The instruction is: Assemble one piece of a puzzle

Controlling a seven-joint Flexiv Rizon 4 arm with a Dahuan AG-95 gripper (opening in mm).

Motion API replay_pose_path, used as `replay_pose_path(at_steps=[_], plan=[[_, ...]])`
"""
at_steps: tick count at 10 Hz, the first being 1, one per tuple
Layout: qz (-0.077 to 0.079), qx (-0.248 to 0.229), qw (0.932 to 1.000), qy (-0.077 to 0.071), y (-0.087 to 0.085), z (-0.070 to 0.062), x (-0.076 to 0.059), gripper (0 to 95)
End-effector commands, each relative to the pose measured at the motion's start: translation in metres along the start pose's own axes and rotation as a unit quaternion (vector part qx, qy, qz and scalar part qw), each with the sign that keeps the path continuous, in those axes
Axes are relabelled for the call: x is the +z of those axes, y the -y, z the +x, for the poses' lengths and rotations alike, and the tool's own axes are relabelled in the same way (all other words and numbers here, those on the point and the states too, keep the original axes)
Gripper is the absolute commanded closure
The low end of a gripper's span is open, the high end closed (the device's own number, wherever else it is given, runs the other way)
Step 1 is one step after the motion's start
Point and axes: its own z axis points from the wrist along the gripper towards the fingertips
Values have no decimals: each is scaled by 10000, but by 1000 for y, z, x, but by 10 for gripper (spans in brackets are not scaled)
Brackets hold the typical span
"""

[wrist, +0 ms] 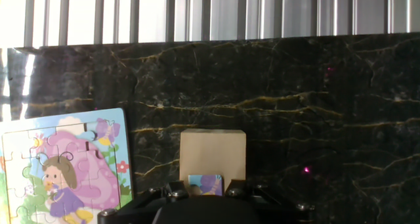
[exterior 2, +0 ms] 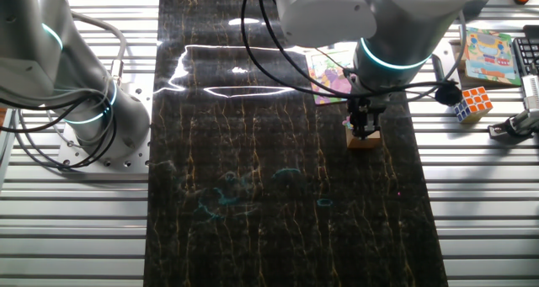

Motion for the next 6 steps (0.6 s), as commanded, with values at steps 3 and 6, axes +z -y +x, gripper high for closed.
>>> replay_pose_path(at_steps=[3,6], plan=[[17,-17,10000,0,0,0,0,570],[34,-37,10000,0,0,0,1,570]])
